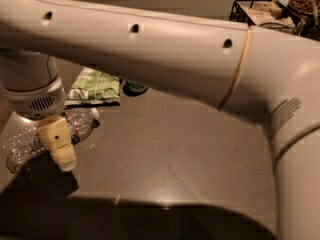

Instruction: Pick water bottle

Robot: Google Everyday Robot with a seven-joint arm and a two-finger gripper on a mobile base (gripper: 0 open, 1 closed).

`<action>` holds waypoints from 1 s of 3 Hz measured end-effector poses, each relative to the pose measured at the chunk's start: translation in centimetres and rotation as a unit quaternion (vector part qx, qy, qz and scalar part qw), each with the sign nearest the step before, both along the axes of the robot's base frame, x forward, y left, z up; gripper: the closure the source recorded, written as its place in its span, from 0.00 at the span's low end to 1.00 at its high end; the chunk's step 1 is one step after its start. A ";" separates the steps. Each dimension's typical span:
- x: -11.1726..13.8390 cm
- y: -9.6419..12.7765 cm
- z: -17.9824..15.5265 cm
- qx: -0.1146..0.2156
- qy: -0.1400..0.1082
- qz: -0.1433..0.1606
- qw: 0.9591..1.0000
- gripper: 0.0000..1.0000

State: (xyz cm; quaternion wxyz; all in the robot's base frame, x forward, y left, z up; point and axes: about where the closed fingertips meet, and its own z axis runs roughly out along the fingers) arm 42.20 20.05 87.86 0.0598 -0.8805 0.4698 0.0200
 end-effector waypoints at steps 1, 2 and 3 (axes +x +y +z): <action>0.5 1.5 -1.3 -0.020 0.006 0.003 1.000 0.00; 1.3 2.3 -1.5 -0.026 0.006 -0.001 1.000 0.18; 2.0 2.5 -1.5 -0.026 0.005 -0.007 1.000 0.41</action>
Offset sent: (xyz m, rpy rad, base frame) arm 0.0210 0.0258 -0.0194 -0.0957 0.0247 -0.0119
